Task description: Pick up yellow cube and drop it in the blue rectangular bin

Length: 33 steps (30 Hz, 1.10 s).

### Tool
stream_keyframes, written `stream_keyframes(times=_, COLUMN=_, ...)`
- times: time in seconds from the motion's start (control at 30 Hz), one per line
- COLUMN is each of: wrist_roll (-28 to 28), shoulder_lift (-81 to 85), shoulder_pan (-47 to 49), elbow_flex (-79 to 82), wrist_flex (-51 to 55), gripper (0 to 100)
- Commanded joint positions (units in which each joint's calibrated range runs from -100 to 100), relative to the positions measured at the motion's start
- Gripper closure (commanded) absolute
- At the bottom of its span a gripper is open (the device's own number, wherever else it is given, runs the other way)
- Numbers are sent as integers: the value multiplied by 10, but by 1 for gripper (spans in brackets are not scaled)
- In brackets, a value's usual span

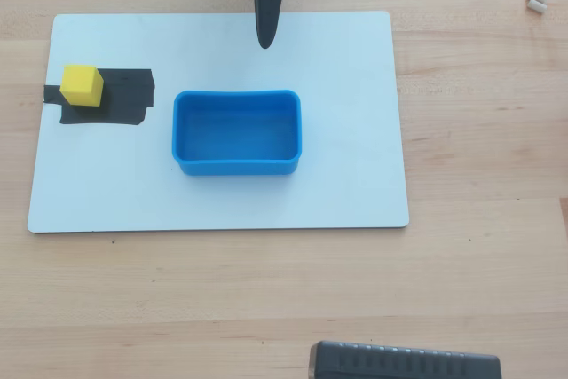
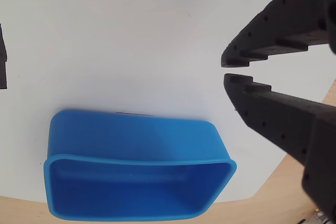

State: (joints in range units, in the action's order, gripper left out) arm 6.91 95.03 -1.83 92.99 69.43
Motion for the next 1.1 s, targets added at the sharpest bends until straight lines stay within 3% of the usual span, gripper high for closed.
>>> stream_keyframes(times=0.0, wrist_roll=3, shoulder_lift=13, shoulder_pan=-56, elbow_flex=-2, wrist_flex=4, gripper=100)
stream_keyframes(times=0.5, wrist_roll=18, shoulder_lift=6, shoulder_pan=-67, elbow_flex=-56, wrist_flex=21, gripper=100)
stream_keyframes(times=0.73, wrist_roll=46, shoulder_lift=-174, shoulder_pan=-84, elbow_flex=-233, wrist_flex=58, gripper=100)
stream_keyframes(times=0.9, wrist_roll=87, shoulder_lift=-258, shoulder_pan=-129, elbow_flex=-333, wrist_flex=93, gripper=100)
stream_keyframes(times=1.07, wrist_roll=110, shoulder_lift=-457, shoulder_pan=-210, elbow_flex=-484, wrist_flex=96, gripper=100)
